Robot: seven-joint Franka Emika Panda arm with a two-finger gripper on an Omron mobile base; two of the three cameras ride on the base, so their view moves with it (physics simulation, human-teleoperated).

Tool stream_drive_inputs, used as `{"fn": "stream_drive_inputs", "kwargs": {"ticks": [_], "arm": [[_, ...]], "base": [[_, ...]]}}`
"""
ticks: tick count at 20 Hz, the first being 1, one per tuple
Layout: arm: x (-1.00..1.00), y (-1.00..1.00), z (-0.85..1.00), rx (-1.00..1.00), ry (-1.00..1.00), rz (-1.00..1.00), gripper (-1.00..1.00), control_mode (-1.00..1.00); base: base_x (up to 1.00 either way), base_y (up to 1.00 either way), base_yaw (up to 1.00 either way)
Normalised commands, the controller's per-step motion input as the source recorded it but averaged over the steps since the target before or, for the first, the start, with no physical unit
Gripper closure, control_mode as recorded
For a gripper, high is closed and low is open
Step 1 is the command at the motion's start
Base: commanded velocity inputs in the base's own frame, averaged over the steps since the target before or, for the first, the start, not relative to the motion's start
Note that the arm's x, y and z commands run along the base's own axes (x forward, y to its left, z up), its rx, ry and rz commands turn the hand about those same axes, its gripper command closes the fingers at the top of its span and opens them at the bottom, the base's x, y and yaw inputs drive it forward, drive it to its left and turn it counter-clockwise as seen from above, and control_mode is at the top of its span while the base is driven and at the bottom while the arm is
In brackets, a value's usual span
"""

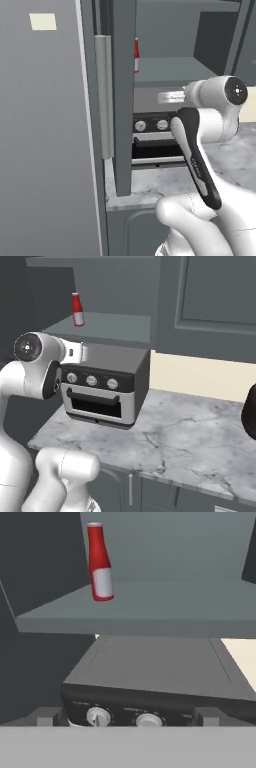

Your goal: Move the shaker and ketchup from the cabinet to the dining counter.

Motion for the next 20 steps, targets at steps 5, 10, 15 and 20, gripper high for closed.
{"fn": "stream_drive_inputs", "kwargs": {"ticks": [5,10,15,20], "arm": [[0.05,0.04,0.61,0.00,0.09,0.05,-1.00,-1.00],[0.21,0.05,0.28,0.00,0.00,0.12,-1.00,-1.00],[0.28,0.03,0.12,0.00,-0.05,0.13,-1.00,-1.00],[0.42,0.11,0.14,0.00,0.00,0.05,-1.00,-1.00]], "base": [[0.00,0.00,0.00],[0.00,0.00,0.00],[0.00,0.00,0.00],[0.00,0.00,0.00]]}}
